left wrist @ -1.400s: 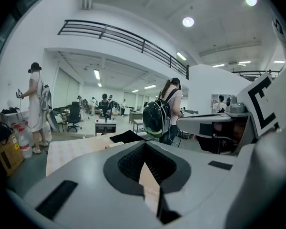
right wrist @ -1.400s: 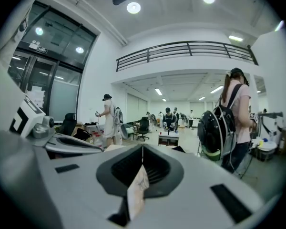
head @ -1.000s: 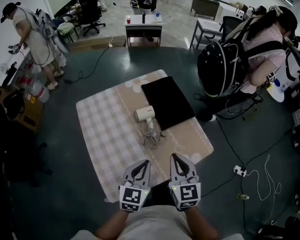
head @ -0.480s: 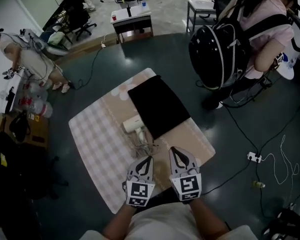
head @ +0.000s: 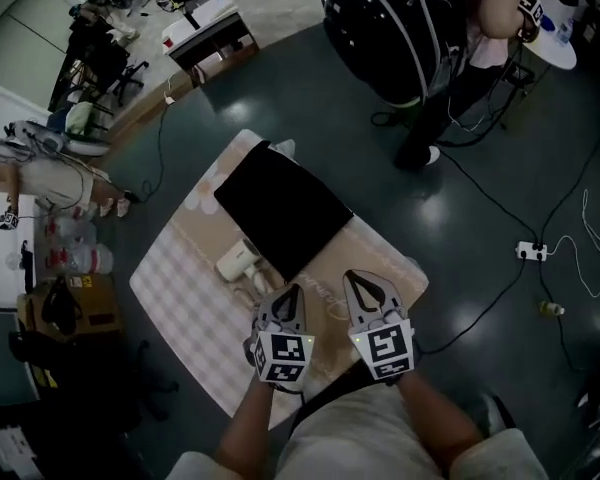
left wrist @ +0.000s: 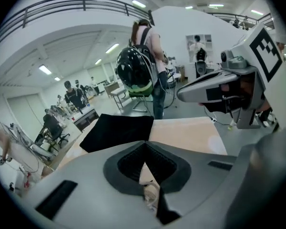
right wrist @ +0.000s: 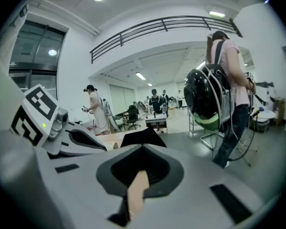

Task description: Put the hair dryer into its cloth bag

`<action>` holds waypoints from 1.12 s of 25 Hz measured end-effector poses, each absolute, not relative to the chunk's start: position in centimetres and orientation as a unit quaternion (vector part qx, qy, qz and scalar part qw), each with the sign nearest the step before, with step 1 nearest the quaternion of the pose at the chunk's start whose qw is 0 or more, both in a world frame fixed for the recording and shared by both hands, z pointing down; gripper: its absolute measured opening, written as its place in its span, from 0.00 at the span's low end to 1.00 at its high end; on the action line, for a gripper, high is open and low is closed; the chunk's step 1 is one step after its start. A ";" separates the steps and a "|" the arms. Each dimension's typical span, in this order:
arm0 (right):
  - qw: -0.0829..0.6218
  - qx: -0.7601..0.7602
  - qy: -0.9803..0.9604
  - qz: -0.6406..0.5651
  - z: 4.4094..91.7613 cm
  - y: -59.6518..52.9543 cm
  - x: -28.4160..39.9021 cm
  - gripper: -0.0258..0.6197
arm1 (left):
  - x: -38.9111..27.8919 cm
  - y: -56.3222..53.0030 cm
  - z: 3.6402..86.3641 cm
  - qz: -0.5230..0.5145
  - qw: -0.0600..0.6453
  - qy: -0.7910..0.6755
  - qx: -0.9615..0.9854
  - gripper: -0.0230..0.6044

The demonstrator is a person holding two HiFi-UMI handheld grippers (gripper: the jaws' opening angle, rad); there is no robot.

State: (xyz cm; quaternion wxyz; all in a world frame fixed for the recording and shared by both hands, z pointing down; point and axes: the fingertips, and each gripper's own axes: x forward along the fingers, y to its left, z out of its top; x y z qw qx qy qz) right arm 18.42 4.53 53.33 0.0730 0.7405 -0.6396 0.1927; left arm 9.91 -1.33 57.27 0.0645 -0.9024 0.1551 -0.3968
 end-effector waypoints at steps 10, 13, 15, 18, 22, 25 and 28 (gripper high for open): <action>0.057 0.742 -0.628 0.226 56.3 5.1 21.1 0.06 | 13.4 -3.2 65.0 -0.515 0.140 0.090 -0.841 0.05; 0.059 0.742 -0.626 0.233 57.0 5.5 21.5 0.06 | 14.0 -3.6 67.0 -0.535 0.138 0.071 -0.830 0.27; 0.059 0.743 -0.622 0.237 57.5 5.7 22.0 0.06 | 14.3 -4.1 68.3 -0.547 0.139 0.065 -0.823 0.30; 0.058 0.748 -0.614 0.245 58.1 6.2 22.7 0.06 | 14.5 -4.8 69.3 -0.560 0.151 0.060 -0.812 0.31; 0.058 0.752 -0.607 0.251 58.4 6.7 23.5 0.06 | 14.8 -5.2 70.4 -0.574 0.161 0.052 -0.801 0.31; 0.057 0.753 -0.605 0.252 58.4 6.6 23.8 0.06 | 15.0 -5.0 70.9 -0.578 0.150 0.042 -0.801 0.28; 0.055 0.752 -0.604 0.258 58.6 6.5 24.0 0.06 | 14.9 -5.4 71.0 -0.572 0.134 0.055 -0.807 0.10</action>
